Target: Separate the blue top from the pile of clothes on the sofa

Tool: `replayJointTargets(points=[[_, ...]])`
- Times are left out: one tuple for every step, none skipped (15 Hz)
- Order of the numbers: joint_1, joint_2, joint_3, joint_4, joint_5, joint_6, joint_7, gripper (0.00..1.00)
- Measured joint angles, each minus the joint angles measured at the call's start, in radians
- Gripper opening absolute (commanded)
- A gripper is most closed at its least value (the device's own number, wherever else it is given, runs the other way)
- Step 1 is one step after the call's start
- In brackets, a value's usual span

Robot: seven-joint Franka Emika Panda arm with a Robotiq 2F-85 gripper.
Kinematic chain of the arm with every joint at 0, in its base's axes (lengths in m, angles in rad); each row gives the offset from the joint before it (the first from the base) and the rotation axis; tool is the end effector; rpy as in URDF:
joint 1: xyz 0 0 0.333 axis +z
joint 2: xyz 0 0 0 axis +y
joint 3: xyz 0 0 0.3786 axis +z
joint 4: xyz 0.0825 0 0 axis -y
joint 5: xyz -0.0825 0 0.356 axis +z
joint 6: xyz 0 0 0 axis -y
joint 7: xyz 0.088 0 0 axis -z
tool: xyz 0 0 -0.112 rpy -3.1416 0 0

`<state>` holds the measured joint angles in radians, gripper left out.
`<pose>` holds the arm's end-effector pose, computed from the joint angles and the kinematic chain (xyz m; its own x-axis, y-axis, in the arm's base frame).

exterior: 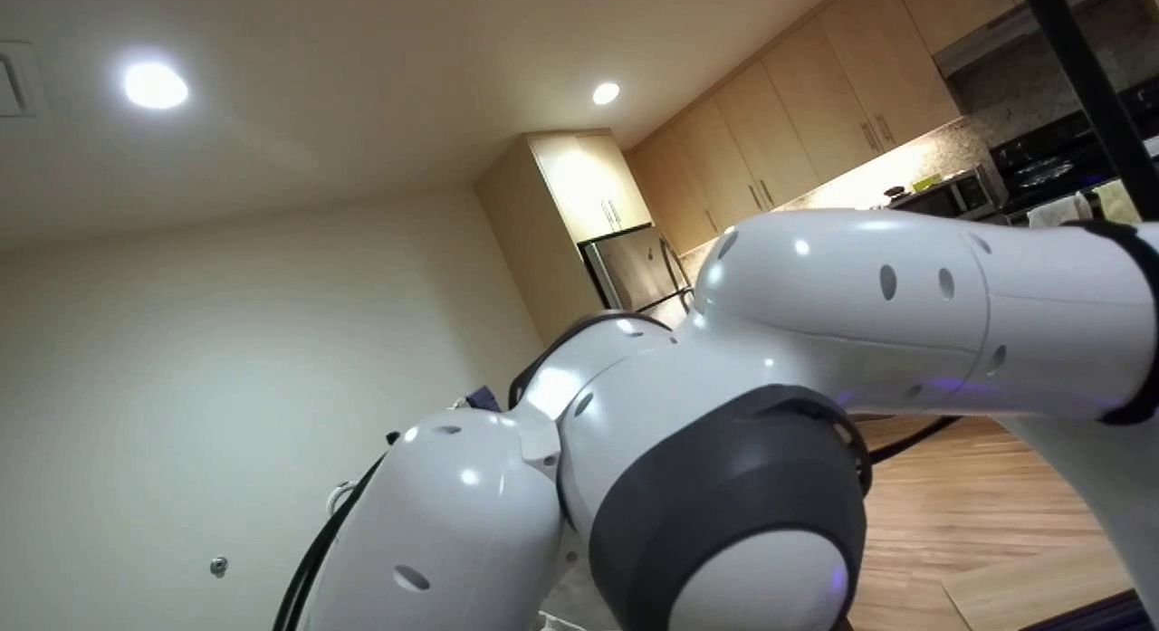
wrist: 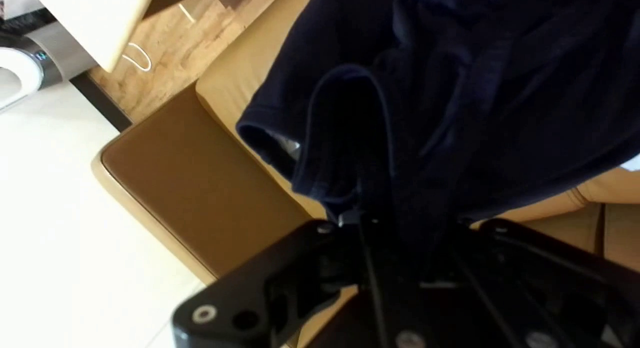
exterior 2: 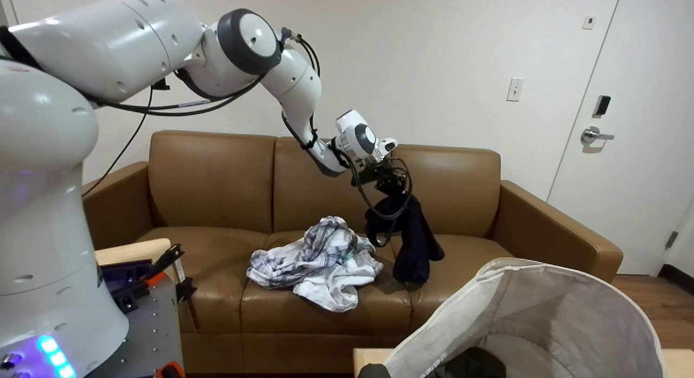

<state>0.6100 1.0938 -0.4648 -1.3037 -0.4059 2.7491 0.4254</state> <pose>0.7606 0.2600 0.1942 0.7933 0.4547 0.4048 0.2235 -0.8360 0.5011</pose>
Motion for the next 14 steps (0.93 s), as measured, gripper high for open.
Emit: replayJointTargets(points=[[0.000,0.015,0.001,-0.003,0.000,0.000,0.011,0.08],[-0.002,0.028,0.012,-0.005,0.002,0.000,0.012,0.08],[-0.006,0.037,0.034,-0.010,0.004,0.001,0.012,0.08],[-0.010,0.046,0.061,-0.012,0.005,0.002,0.011,0.08],[-0.016,0.054,0.093,-0.013,0.007,0.002,0.005,0.08],[-0.031,0.059,0.141,-0.015,0.017,0.002,-0.017,0.08],[-0.053,0.059,0.198,-0.016,0.031,0.003,-0.049,0.08],[-0.077,0.059,0.252,-0.017,0.048,0.004,-0.083,0.08],[-0.104,0.059,0.306,-0.017,0.066,0.007,-0.120,0.08],[-0.132,0.059,0.359,-0.017,0.088,0.009,-0.157,0.08],[-0.161,0.059,0.411,-0.017,0.111,0.009,-0.197,0.08],[-0.192,0.059,0.462,-0.017,0.140,0.007,-0.235,0.08],[-0.223,0.059,0.512,-0.017,0.170,-0.001,-0.271,0.08],[-0.253,0.059,0.558,-0.017,0.202,-0.018,-0.302,0.08]])
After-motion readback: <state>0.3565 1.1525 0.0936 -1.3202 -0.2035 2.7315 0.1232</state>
